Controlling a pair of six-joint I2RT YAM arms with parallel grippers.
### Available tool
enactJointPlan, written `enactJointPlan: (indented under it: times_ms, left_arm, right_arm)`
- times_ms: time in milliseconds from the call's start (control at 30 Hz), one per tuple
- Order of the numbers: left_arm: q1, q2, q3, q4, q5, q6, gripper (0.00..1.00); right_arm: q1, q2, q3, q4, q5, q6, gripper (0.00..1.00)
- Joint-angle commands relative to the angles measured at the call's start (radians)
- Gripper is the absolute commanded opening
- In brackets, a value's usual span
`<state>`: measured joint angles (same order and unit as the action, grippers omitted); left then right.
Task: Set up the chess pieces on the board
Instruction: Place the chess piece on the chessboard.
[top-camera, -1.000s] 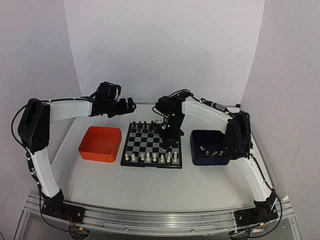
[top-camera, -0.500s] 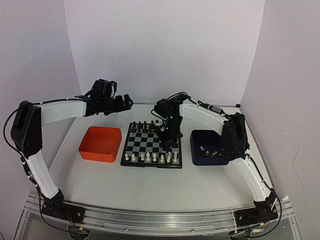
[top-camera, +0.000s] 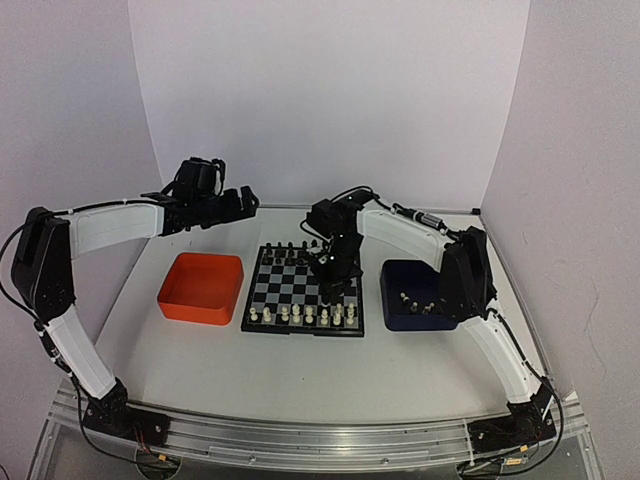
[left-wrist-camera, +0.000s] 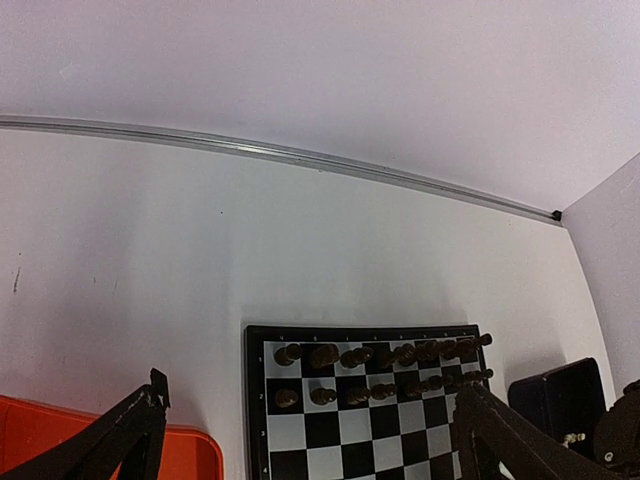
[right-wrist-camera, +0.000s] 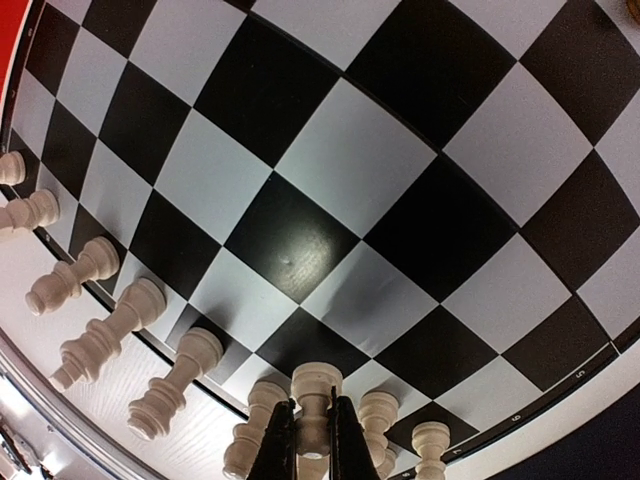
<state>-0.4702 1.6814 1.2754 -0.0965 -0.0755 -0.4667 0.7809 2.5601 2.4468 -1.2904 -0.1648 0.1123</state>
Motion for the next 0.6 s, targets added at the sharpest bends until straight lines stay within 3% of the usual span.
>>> enactJointPlan:
  times_ms: [0,367,567]
  left_arm:
    - [0.005,-0.044,-0.013,0.032,-0.017,0.023,1.00]
    - [0.005,-0.068,-0.039,0.021,-0.017,0.021,1.00]
    - [0.005,-0.091,-0.060,0.022,-0.018,0.014,1.00]
  right_arm:
    - [0.009,0.031,0.043,0.002,-0.034,0.009,0.02]
    - [0.011,0.040,0.031,0.001,-0.038,0.024,0.03]
    - [0.014,0.033,0.023,0.002,-0.037,0.024,0.09]
